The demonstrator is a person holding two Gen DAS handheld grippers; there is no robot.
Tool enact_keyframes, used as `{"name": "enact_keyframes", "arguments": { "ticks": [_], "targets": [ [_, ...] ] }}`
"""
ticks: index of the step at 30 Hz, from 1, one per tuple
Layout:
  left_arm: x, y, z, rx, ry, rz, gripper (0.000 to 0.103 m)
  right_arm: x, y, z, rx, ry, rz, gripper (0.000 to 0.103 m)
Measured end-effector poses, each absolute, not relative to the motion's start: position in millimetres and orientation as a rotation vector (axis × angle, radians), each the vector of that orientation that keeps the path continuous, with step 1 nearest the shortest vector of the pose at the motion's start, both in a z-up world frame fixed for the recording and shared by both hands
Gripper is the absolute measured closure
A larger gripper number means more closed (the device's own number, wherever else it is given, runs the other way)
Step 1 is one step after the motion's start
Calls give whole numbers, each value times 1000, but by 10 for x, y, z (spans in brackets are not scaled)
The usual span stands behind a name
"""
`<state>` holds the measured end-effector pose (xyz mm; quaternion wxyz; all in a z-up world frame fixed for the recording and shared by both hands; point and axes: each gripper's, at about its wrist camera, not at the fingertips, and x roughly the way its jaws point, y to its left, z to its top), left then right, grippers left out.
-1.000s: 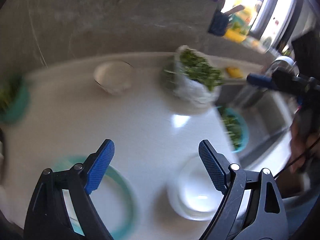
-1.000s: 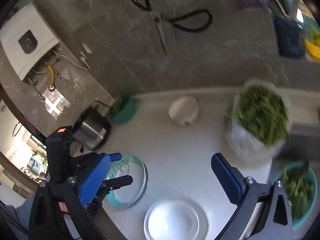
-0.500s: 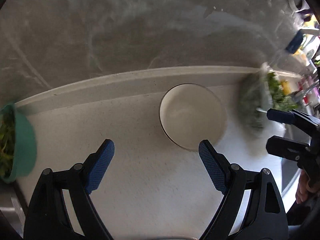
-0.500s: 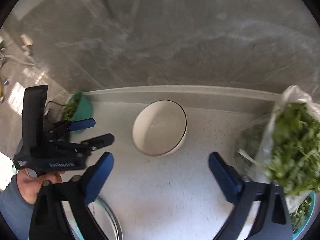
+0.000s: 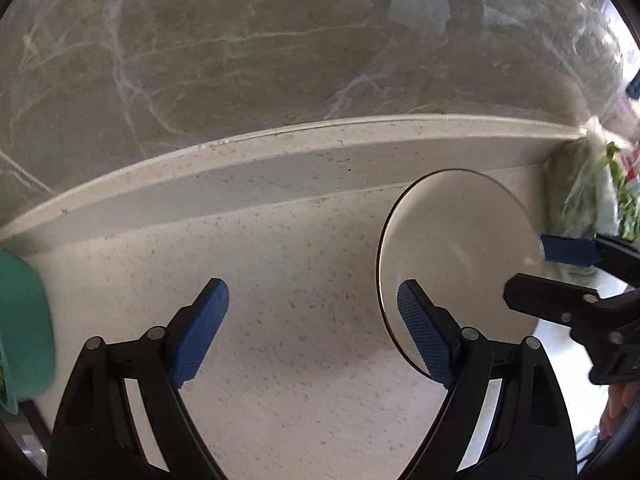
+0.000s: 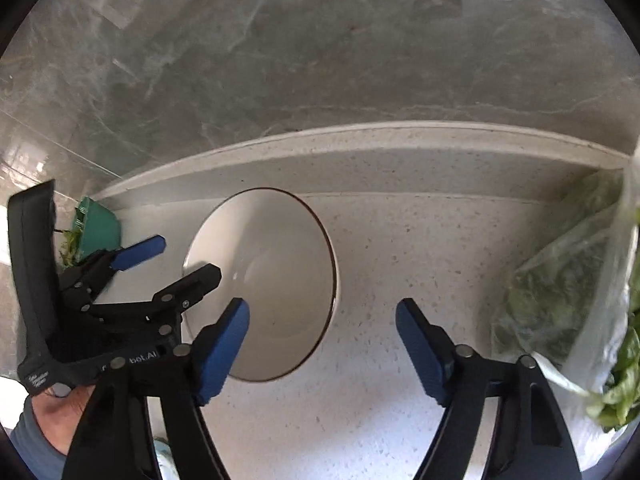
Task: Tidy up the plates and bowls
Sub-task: 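Move the right tool to the red-floral white bowl by the wall, then close the right gripper on the red-floral bowl rim and lift, then carry the red-floral bowl over the bowl stack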
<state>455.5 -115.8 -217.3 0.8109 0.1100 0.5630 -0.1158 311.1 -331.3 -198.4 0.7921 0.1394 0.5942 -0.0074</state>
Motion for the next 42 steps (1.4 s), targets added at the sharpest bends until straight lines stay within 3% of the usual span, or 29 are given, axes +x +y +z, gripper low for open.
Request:
{"name": "enact_keyframes", "arguments": {
  "ticks": [3,7,9,11,20,29,42],
  "targets": [
    [4606,-1139,-2208,234,1202,-273,23,3170,-3302,-2120,308,1306,-27,46],
    [4714,-1065,-2322,172,1245,-323,50,3215,-3326,-2235,327,1331,-42,58],
    [4724,-1088,-2356,158,1250,-342,58,3229,-3317,-2290,324,1349,-32,78],
    [4752,-1117,-2376,182,1250,-351,69,3246,-3318,-2360,335,1370,-23,84],
    [4613,-1345,-2359,208,1252,-365,87,3212,-3383,-2338,357,1356,-11,85],
    [4419,-1558,-2365,194,1270,-358,87,3062,-3491,-2214,354,1347,-1,85],
    [3848,-1592,-1871,164,1258,-362,87,2695,-3618,-1858,409,1323,34,88]
  ]
}}
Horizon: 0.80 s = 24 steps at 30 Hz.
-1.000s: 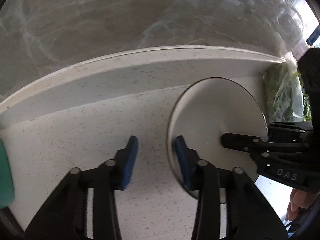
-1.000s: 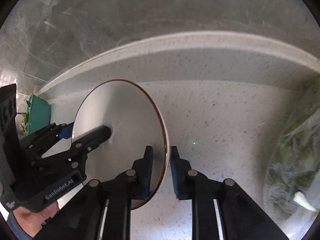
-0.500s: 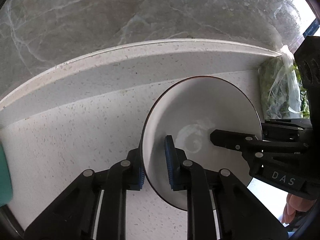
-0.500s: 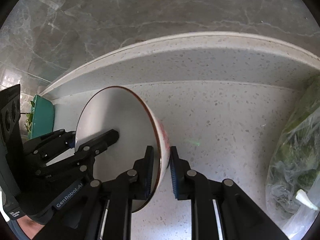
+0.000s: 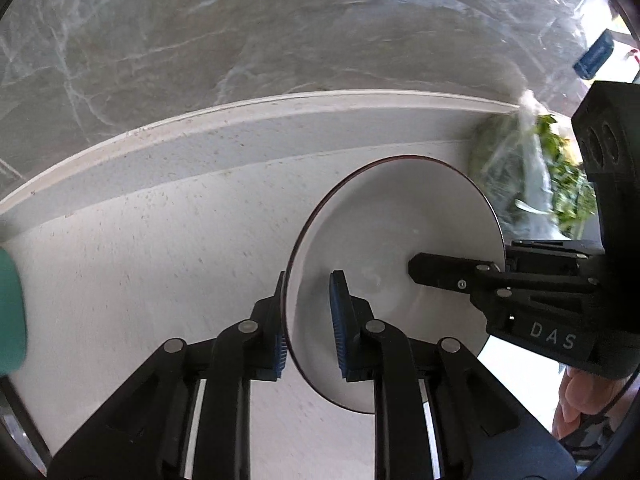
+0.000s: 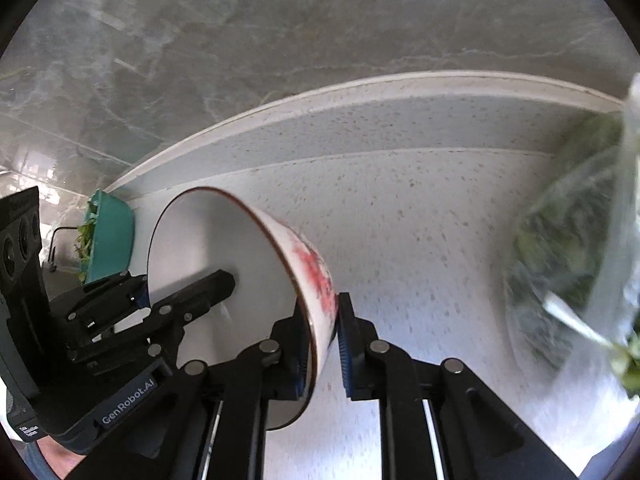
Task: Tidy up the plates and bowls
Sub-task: 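Carry the red-floral bowl over the bowl stack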
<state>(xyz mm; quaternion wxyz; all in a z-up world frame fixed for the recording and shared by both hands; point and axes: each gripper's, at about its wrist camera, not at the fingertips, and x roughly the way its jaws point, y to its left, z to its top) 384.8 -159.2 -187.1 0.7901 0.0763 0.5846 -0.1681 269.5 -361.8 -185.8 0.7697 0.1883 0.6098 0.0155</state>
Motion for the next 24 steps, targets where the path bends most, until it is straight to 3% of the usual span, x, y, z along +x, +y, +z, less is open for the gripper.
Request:
{"name": "enact_keyframes", "arguments": {
  "ticks": [7,15,24],
  "targets": [
    [3399,-1777,-1618,153,1252,-366,87,2371,-3614,-1572,377,1322,65,87],
    [2755,-2101,-1309,141,1244,-369,77,1874,-3681,-1262,371,1319,133,86],
    [1871,-2494,-1097,114,1234,-367,76,1209,-3720,-1014,342,1338,223,83]
  ]
}}
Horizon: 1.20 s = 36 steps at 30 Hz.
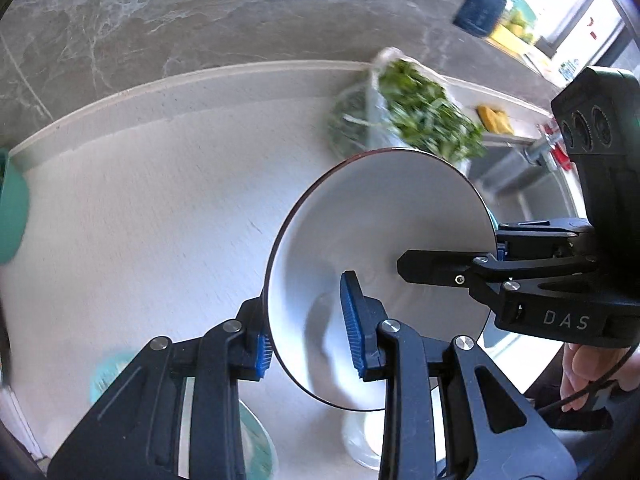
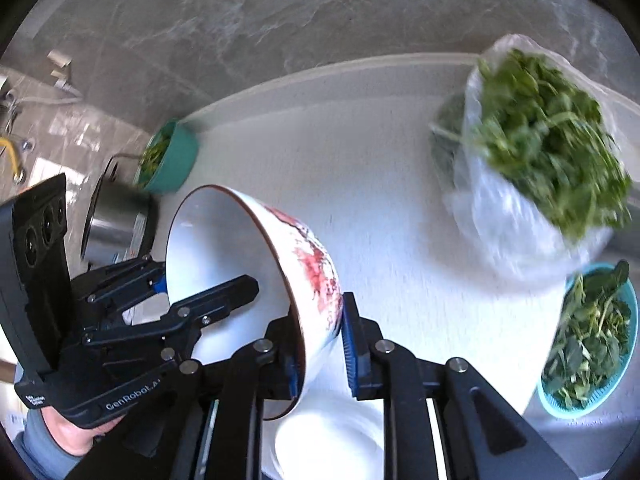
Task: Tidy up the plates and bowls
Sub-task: 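Carry the red-floral bowl over the bowl stack, then lower the red-floral bowl into the stacked white bowls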
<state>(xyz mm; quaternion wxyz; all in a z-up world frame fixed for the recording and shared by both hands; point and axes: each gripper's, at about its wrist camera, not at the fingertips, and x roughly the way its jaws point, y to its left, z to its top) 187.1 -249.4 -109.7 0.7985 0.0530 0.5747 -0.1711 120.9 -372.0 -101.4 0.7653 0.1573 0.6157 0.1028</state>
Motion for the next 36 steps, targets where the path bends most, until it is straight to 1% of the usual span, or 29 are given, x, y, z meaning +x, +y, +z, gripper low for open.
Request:
{"name": "enact_keyframes", "arguments": {
  "ticks": [9,16,26,36],
  "targets": [
    [924,-2759,-1250,55,1281,-362,76,446,-3857,-947,329,1384,288,81],
    [445,-2828,-1448,15,1303,-315,76,34,-3947,-1106,345,1441,318,81],
    [302,-2832,-1584,35,1300,-286,76,-88,-3986,-1293,347,1476,322,81],
    [431,-2836,-1752,35,1308,-300,76,-76,-3963,-1494,348,1500,287,81]
  ]
}}
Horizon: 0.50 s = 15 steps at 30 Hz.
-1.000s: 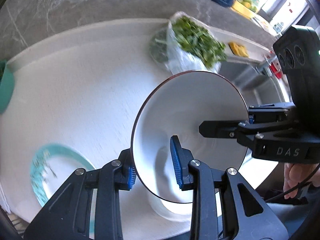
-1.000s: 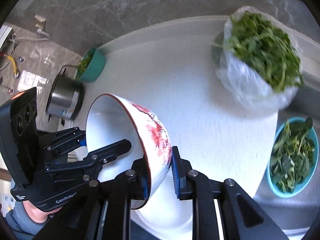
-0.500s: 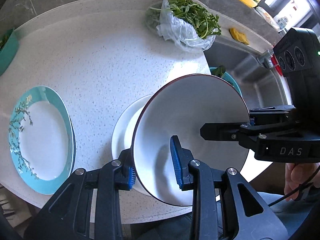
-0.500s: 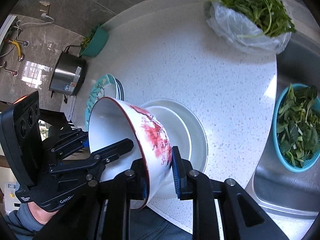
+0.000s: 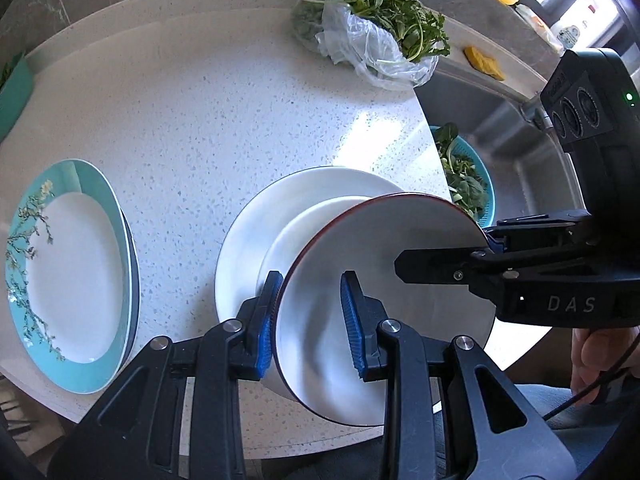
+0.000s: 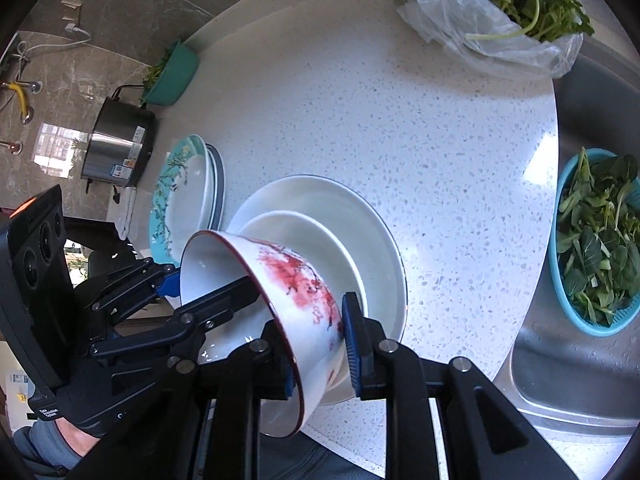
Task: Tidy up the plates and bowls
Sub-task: 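Lower the red-floral bowl into the stacked white bowls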
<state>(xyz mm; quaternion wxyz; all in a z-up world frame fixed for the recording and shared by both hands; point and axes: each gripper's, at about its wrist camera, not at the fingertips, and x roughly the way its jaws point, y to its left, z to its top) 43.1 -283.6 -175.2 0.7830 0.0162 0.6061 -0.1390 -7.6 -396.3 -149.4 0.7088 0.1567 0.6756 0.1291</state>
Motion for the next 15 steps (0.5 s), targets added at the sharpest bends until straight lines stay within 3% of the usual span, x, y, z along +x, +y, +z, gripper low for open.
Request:
{"name": "enact_keyframes", "arguments": {
  "ticks": [12,15],
  "targets": [
    [467,-2790,-1712,37,1254,-307,74,37,-3800,-1538,236,1513,261,82],
    [519,-2760,-1727,45,1253,-294,65,63,-3775,-1519,197,1513,259,77]
  ]
}}
